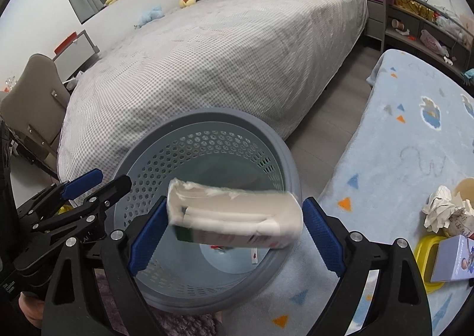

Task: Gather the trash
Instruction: 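Carry the carton and cap over the wastebasket and open both tools, then withdraw both tools from the wastebasket toward the table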

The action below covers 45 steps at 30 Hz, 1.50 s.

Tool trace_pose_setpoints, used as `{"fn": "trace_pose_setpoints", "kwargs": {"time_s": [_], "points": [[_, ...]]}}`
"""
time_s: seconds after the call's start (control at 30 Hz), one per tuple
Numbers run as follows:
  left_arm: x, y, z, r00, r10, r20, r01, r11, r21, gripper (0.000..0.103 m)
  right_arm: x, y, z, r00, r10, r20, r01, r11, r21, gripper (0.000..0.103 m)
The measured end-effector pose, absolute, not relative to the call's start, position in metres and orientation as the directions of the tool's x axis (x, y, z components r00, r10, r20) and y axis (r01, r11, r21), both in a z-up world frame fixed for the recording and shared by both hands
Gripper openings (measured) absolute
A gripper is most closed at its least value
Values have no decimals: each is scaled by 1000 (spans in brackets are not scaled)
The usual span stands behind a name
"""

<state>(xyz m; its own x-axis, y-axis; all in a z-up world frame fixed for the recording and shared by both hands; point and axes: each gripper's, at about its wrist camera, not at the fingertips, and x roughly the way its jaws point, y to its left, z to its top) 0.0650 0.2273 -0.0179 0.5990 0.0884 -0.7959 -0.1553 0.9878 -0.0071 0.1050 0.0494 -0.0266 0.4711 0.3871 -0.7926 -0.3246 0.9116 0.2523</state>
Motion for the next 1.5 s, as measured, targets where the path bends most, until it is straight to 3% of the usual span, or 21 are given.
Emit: {"fn": "trace_pose_setpoints", "kwargs": {"time_s": [1.5], "points": [[56, 214, -12, 616, 88, -783, -137, 991, 4, 61, 73, 16, -9, 512, 342, -788, -264, 935, 234, 88]]}}
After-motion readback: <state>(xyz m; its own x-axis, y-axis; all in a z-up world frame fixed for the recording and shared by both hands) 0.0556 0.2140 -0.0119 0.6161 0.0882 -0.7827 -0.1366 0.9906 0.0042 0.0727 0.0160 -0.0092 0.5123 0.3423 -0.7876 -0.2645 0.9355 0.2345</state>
